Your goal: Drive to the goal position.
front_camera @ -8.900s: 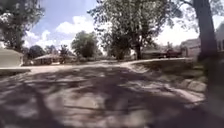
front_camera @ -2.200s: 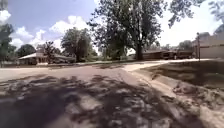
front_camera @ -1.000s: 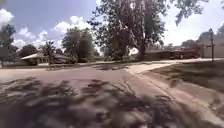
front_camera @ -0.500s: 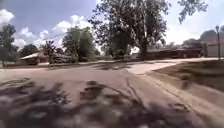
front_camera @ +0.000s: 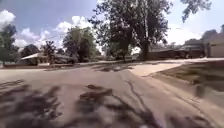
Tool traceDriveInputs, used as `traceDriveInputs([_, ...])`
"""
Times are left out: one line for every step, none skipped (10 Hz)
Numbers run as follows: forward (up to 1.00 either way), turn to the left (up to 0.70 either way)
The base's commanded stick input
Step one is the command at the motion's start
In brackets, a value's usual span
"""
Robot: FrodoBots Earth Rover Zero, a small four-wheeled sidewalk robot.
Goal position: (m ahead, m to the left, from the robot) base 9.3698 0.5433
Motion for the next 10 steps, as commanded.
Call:
traceDriveInputs([0.70, 0.00])
traceDriveInputs([0.70, 0.00])
traceDriveInputs([0.70, 0.00])
traceDriveInputs([0.70, 0.00])
traceDriveInputs([0.70, 0.00])
traceDriveInputs([0.70, 0.00])
traceDriveInputs([0.70, 0.00])
traceDriveInputs([0.70, 0.00])
traceDriveInputs([0.70, 0.00])
traceDriveInputs([0.70, 0.00])
